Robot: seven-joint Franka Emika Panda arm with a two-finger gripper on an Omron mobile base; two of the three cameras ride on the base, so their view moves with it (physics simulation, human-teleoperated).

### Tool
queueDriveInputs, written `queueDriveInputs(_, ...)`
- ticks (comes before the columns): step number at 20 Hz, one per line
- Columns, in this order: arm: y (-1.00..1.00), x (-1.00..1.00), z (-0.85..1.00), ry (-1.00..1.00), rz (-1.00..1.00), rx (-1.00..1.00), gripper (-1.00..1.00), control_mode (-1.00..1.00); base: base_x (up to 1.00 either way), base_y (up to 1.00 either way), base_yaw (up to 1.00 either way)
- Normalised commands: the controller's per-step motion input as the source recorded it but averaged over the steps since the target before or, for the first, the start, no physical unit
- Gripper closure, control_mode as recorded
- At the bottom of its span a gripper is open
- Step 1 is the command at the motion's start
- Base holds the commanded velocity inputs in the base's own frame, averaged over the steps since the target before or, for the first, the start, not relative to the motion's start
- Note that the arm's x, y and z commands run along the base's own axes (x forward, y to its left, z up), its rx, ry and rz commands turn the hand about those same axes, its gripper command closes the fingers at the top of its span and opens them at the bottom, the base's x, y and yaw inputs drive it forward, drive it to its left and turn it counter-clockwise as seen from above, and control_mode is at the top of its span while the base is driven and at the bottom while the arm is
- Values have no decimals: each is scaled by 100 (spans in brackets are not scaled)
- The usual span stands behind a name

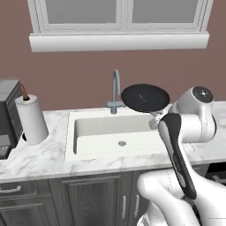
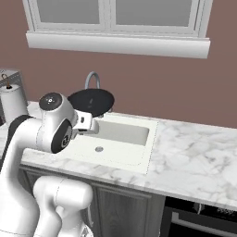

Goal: Move the pot and pan from the stove into the sink.

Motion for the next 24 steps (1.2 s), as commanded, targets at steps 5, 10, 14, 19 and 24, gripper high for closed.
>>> queueDriveInputs(5,-14,17,-1,13,7,0,100,-100,0,0,0)
queueDriveInputs(10,-10,12,-8,16,6,0,100,-100,0,0,0)
queueDriveInputs(14,-16,0,-12,16,5,0,100,-100,0,0,0)
queueDriveInputs(19,-17,0,-19,15,8,0,100,-100,0,0,0)
queueDriveInputs(24,-1,4,-5,7,2,0,100,-100,0,0,0)
